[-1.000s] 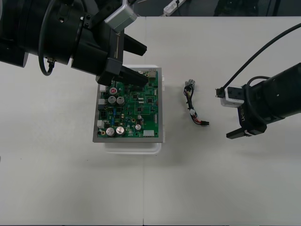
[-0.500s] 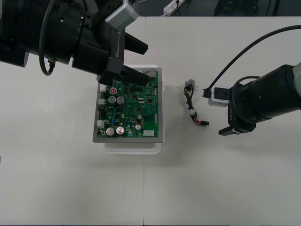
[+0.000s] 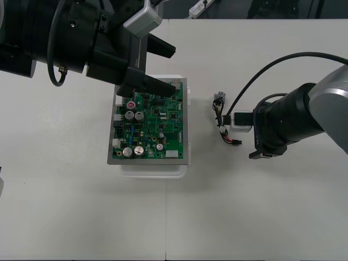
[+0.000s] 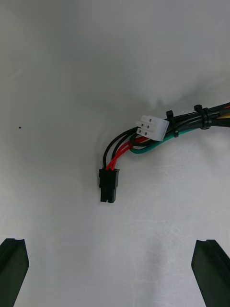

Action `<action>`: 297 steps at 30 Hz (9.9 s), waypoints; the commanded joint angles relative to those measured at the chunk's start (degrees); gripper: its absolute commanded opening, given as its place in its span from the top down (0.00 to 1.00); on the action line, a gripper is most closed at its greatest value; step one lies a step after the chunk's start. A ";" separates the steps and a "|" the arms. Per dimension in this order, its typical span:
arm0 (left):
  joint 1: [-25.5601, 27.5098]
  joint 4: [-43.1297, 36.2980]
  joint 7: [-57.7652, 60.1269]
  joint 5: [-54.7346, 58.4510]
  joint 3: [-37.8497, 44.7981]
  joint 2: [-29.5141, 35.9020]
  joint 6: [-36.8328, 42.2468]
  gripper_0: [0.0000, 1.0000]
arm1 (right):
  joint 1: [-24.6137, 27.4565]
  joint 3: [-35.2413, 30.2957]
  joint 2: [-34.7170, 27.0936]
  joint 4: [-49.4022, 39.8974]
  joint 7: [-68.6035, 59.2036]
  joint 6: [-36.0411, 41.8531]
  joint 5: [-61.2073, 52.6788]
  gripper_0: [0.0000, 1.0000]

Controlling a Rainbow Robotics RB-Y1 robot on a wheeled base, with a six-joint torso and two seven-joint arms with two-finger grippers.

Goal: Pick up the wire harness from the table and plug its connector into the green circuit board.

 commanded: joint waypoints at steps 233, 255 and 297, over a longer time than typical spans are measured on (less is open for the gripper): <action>-0.54 -0.83 -1.52 1.47 -0.31 -1.55 1.63 0.24 | -6.90 -1.40 -11.80 -5.01 -7.61 -0.24 -11.24 1.00; -0.54 2.51 -1.70 11.84 2.50 2.94 1.10 0.24 | -6.90 -7.29 -12.51 -6.68 -9.37 -0.24 -25.30 1.00; 1.13 8.40 -6.44 31.00 13.57 2.58 -4.70 0.23 | -6.37 -9.58 -13.82 -4.39 -20.62 -0.24 -60.99 1.00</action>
